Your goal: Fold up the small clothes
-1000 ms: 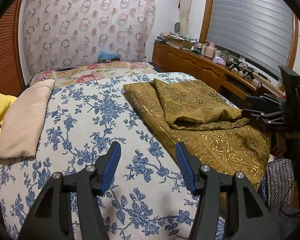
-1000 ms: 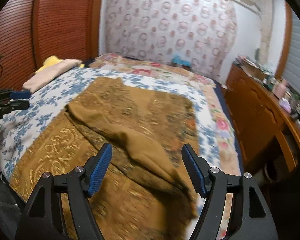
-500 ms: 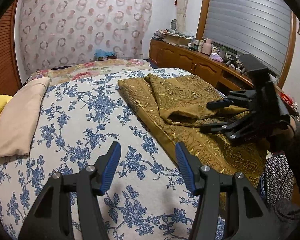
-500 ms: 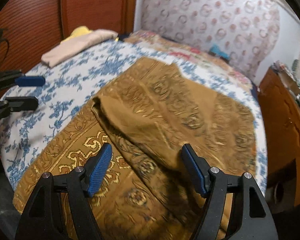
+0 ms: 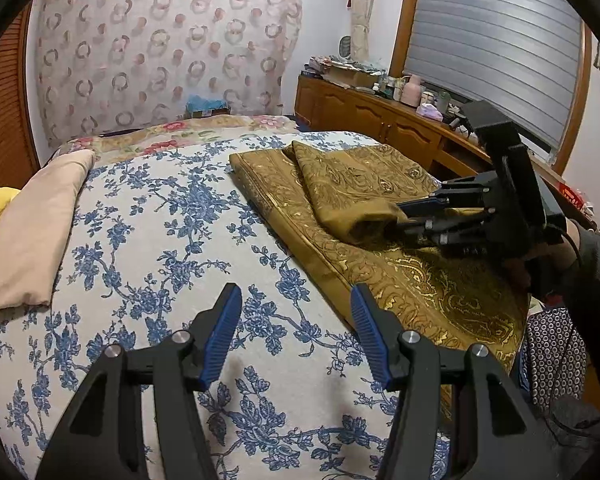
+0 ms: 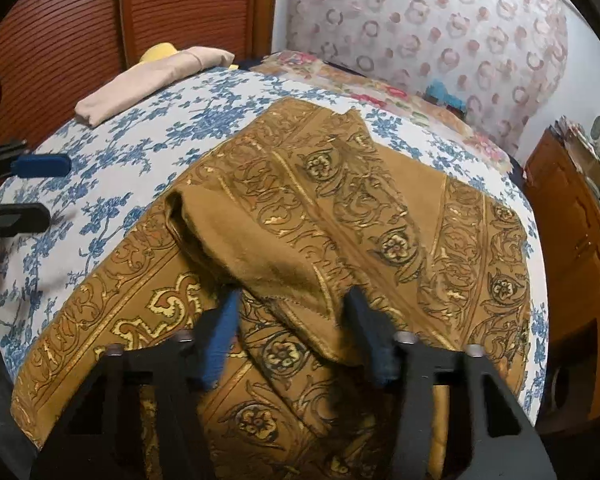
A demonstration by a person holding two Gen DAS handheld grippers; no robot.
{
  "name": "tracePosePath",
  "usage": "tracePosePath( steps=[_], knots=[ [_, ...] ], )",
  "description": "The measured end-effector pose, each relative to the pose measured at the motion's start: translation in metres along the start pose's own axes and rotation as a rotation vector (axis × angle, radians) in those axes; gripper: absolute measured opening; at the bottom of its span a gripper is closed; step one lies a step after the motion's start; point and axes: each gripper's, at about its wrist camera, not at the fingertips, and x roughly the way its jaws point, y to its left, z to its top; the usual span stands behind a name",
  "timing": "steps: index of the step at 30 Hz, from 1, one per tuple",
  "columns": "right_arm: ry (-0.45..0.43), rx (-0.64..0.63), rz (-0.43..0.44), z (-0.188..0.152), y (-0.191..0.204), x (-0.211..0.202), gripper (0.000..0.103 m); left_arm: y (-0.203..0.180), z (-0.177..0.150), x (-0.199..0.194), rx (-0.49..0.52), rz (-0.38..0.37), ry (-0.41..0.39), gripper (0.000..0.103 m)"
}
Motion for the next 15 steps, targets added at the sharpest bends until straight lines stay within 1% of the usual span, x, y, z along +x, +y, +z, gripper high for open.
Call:
tracePosePath(
  steps=[1, 2, 4, 6, 8, 10, 12, 13, 15],
  knots=[
    [-0.006, -0.002, -0.002, 0.001, -0.002, -0.002, 0.017, 0.000, 0.000, 0.001, 0.000, 0.000, 0.000, 0.056],
    [-0.016, -0.002, -0.003, 0.002, -0.004, -0.005, 0.010, 0.000, 0.000, 0.000, 0.000, 0.000, 0.000, 0.056],
    [-0.052, 0.010, -0.019, 0.006, -0.015, -0.015, 0.008, 0.000, 0.000, 0.000, 0.000, 0.001, 0.000, 0.056],
    [-0.084, 0.032, -0.057, 0.011, -0.027, -0.025, 0.008, 0.000, 0.000, 0.000, -0.002, 0.000, 0.001, 0.056],
    [-0.116, 0.072, -0.105, 0.018, -0.049, -0.036, 0.007, 0.000, 0.000, 0.000, -0.001, -0.001, 0.001, 0.056],
    [-0.134, 0.107, -0.177, 0.023, -0.070, -0.042, 0.007, -0.001, 0.000, 0.001, -0.001, -0.002, 0.002, 0.056],
    [-0.150, 0.188, -0.282, 0.027, -0.101, -0.048, 0.007, -0.001, -0.001, 0.001, -0.001, -0.004, 0.002, 0.056],
    [-0.144, 0.237, -0.330, 0.028, -0.118, -0.049, 0.008, -0.001, -0.001, 0.002, 0.000, -0.004, 0.004, 0.056],
    [-0.133, 0.289, -0.422, 0.028, -0.138, -0.051, 0.019, -0.002, -0.002, 0.002, 0.002, -0.005, 0.007, 0.056]
  ],
)
